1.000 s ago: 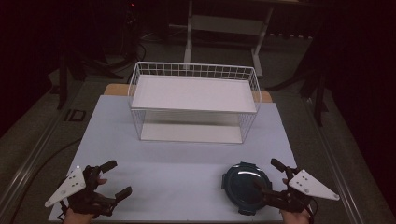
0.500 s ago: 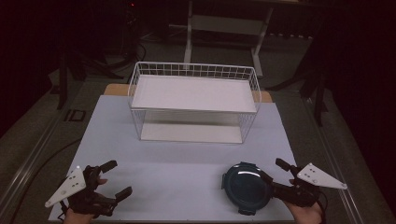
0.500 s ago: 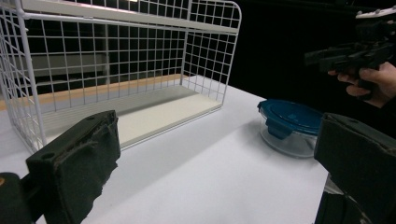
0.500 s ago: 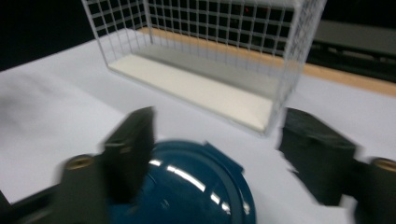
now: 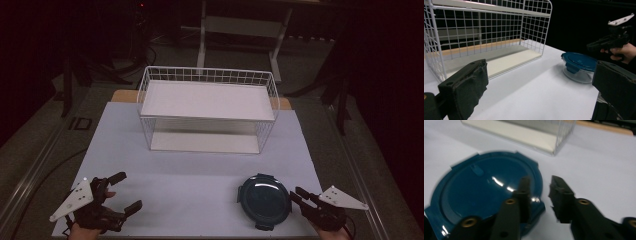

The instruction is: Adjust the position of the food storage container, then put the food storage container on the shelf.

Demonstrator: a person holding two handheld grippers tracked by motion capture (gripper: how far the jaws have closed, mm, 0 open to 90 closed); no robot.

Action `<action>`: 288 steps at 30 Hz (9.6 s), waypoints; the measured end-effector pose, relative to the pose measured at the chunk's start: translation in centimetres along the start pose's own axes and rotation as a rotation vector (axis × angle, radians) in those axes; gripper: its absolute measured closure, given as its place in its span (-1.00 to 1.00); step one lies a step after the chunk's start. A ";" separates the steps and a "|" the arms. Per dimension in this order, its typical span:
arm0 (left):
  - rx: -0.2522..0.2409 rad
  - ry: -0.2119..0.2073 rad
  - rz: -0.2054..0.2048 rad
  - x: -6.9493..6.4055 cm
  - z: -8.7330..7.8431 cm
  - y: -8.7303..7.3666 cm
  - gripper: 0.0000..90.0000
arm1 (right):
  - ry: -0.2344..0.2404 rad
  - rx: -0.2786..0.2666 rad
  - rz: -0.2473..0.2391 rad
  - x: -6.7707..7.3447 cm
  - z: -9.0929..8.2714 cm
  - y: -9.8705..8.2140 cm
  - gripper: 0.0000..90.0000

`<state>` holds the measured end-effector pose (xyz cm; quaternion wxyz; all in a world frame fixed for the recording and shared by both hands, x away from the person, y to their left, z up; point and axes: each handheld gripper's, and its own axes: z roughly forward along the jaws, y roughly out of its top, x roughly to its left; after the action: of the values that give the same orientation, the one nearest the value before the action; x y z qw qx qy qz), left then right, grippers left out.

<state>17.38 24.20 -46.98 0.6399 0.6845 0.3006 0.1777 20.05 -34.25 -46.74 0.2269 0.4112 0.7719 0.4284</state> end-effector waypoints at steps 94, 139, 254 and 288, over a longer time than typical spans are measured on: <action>0.016 -0.019 0.010 -0.1 0.7 -0.1 -0.99 | 0.267 0.183 -0.003 4.5 6.1 0.6 1.00; 0.029 -0.024 0.017 -0.1 0.8 -0.2 -0.99 | 0.315 0.169 -0.038 5.9 11.2 3.3 1.00; 0.610 -0.167 -0.843 5.9 12.8 -2.6 -0.20 | 0.450 0.008 0.028 8.9 12.2 7.5 -0.70; 0.611 -0.241 -0.801 4.6 12.7 -2.7 0.24 | 0.559 0.217 0.378 6.9 14.3 5.2 -0.34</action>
<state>28.39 17.38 -51.80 0.4587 0.6869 0.5016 -0.2572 28.56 -20.13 -49.88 -0.1213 0.4353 0.7555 0.4744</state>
